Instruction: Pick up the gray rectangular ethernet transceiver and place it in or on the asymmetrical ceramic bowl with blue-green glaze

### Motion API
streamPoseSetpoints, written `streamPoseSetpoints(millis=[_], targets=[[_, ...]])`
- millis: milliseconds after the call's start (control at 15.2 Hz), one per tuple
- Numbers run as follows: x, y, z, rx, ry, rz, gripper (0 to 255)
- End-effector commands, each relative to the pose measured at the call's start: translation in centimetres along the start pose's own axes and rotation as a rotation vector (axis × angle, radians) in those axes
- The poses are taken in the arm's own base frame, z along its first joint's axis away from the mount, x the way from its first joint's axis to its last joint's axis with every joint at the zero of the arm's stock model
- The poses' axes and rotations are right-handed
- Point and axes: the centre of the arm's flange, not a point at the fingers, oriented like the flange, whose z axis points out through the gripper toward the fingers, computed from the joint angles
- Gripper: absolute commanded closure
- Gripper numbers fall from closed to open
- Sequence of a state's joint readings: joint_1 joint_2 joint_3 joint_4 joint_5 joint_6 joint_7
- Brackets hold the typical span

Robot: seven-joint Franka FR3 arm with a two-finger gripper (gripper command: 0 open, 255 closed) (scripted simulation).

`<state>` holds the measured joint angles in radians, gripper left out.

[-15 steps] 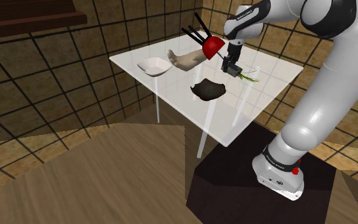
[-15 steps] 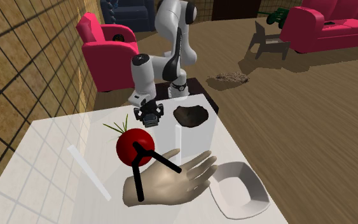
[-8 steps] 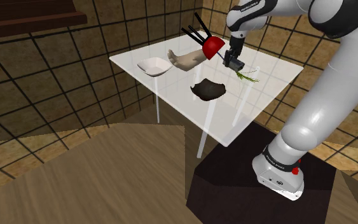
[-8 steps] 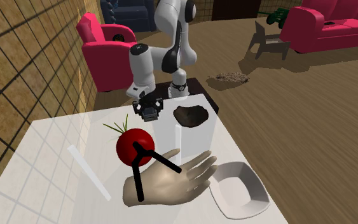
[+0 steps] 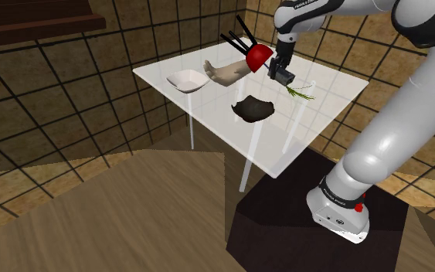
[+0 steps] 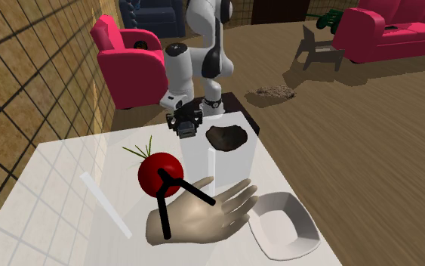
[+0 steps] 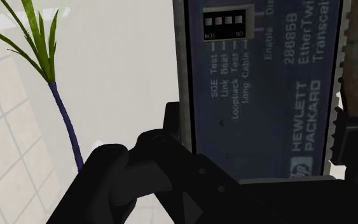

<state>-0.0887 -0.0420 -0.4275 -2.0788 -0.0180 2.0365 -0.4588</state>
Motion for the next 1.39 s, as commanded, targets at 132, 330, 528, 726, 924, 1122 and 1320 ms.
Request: streamPoseSetpoints(millis=[132,330,528,726,924,1122,1320], targets=[[-0.2,-5.4,0.0,-0.001,0.000,0.001,255],[-0.4,-9.4,0.2,-0.001,0.000,0.001,255],[-0.6,-13.3,0.3,-0.001,0.000,0.001,255],[-0.8,-17.3,0.5,-0.001,0.000,0.001,255],[-0.8,-19.3,1.1,-0.001,0.000,0.001,255],[-0.8,-19.3,2.6,-0.001,0.000,0.001,255],[-0.8,-19.3,4.2,-0.001,0.000,0.001,255]])
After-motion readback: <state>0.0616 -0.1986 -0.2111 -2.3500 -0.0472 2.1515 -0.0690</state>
